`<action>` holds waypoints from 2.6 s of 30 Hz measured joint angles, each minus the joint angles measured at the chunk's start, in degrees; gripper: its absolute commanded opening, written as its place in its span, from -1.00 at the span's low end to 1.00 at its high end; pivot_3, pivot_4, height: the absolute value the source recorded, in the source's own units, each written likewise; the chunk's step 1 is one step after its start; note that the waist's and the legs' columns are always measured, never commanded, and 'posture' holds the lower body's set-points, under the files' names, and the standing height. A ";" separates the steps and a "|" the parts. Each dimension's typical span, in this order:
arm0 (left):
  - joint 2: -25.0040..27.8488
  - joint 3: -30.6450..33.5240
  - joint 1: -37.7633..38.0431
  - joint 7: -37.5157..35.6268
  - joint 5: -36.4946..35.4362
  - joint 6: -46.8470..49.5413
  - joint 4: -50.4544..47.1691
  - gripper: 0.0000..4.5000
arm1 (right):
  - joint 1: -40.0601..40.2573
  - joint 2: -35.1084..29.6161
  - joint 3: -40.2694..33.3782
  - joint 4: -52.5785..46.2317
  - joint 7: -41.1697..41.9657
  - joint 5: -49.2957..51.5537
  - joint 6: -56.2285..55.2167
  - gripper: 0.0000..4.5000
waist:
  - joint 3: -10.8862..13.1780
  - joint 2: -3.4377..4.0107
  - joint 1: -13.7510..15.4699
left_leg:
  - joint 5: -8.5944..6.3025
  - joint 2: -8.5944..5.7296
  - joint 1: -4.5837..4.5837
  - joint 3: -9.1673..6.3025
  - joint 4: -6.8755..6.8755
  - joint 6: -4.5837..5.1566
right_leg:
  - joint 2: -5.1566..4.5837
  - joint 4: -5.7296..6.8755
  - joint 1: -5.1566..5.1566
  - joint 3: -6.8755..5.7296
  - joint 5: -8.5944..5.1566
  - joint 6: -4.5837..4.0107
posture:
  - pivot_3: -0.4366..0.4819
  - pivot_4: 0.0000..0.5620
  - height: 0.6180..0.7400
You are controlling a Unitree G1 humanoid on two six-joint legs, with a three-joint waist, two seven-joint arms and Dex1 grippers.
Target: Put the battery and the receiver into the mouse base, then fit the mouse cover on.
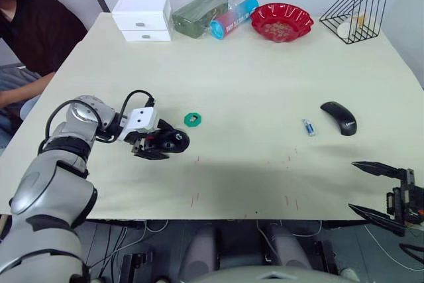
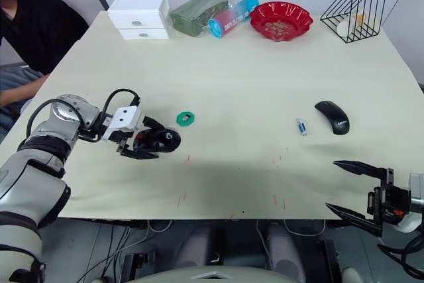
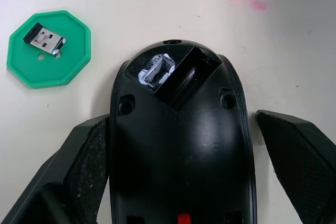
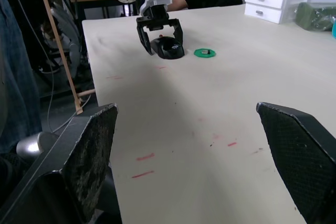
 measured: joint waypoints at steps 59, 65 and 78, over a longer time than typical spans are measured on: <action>1.36 15.11 24.99 22.95 2.73 62.86 -85.79 0.29 | -11.60 -0.56 3.80 6.41 4.71 -0.89 1.11 1.00 | 0.03 0.01 0.81 | 0.00 0.00 0.00 -0.04 0.05 -0.01 | 0.02 -0.05 0.06 0.04 0.00 0.02 | -0.05 -0.47 1.00; -2.57 11.73 22.65 27.50 6.77 71.76 -88.99 0.29 | -10.50 -0.60 3.43 6.21 4.42 -0.84 1.27 1.00 | 0.02 0.04 0.38 | 0.00 0.00 0.06 -0.10 0.04 0.00 | 0.10 -0.01 0.06 0.10 0.00 0.00 | -0.05 -0.47 1.00; -8.40 3.68 21.62 26.56 16.79 67.50 -84.97 0.29 | -9.31 -0.72 3.14 2.75 3.33 -0.37 2.35 1.00 | 0.02 0.04 0.69 | 0.00 -0.01 0.06 -0.06 0.07 0.00 | 0.10 -0.04 0.07 0.15 0.01 0.01 | -0.05 -0.47 1.00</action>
